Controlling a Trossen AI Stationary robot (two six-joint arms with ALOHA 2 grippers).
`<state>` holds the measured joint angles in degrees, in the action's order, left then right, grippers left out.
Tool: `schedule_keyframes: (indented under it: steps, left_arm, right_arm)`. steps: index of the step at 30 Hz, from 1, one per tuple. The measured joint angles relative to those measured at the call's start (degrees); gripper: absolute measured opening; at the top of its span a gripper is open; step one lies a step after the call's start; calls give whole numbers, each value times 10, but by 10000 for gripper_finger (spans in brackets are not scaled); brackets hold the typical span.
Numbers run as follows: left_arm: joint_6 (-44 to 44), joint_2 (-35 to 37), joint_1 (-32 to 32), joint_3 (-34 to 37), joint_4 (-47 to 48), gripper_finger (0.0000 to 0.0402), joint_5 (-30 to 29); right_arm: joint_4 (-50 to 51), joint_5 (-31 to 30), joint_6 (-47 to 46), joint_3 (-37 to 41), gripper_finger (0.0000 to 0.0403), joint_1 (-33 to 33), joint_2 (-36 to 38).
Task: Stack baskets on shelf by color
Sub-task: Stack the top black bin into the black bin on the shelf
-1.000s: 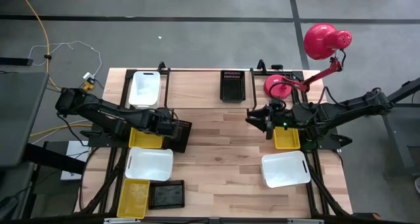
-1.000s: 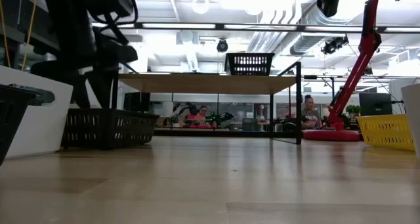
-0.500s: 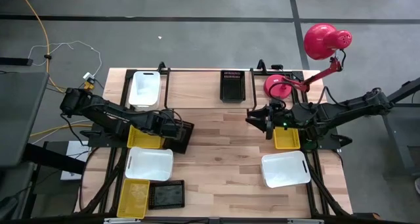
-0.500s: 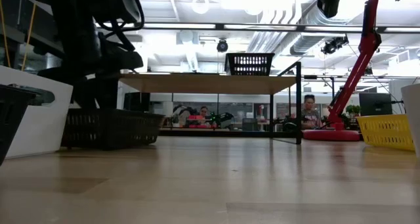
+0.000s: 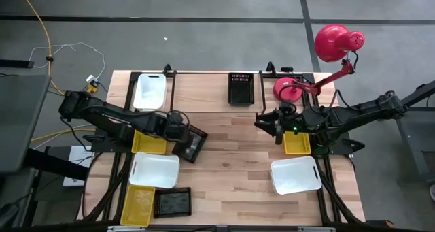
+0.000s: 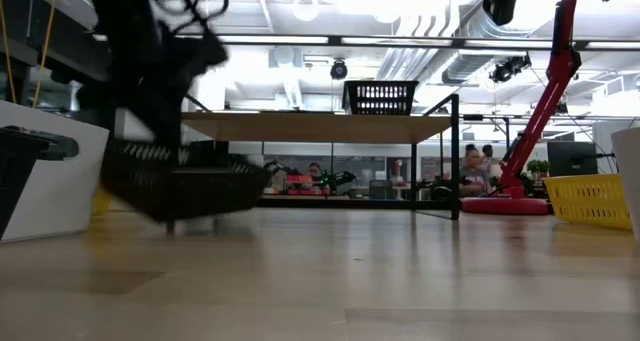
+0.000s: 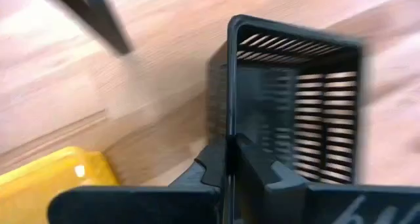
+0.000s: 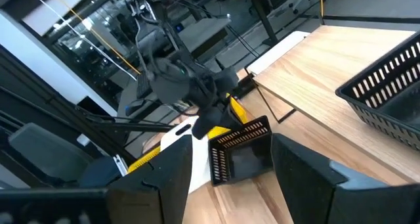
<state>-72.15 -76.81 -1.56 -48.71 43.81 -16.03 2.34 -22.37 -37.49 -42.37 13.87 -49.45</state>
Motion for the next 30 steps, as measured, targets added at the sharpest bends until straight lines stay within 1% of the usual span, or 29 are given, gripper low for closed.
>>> schedule_keyframes:
  steps: [4,8,11,12,14,17,20,25,27,30]
  left_arm:
    - [10,38,0,-42,-1,3,-1]
    - [24,75,4,-91,-13,1,-26]
    - [59,93,14,-128,-64,1,-49]
    - [78,94,21,-139,-98,1,-49]
    - [121,93,43,-154,-168,1,-28]
    - [164,70,82,-171,-265,0,-3]
    - [186,32,127,-199,-304,0,10]
    - [220,-39,182,-257,-319,0,23]
    - [214,-68,197,-272,-316,0,20]
    - [183,-106,215,-284,-331,0,25]
  right_arm:
    - [-26,1,2,0,195,0,0]
    - [-57,1,5,0,195,0,0]
    - [-88,1,5,0,195,0,0]
    - [-95,1,5,0,195,0,1]
    - [-105,2,8,0,195,0,1]
    - [-114,1,19,0,195,0,1]
    - [-123,1,18,0,195,0,1]
    - [-129,1,20,0,195,0,1]
    - [-129,1,20,0,195,0,1]
    - [-129,1,22,0,195,0,1]
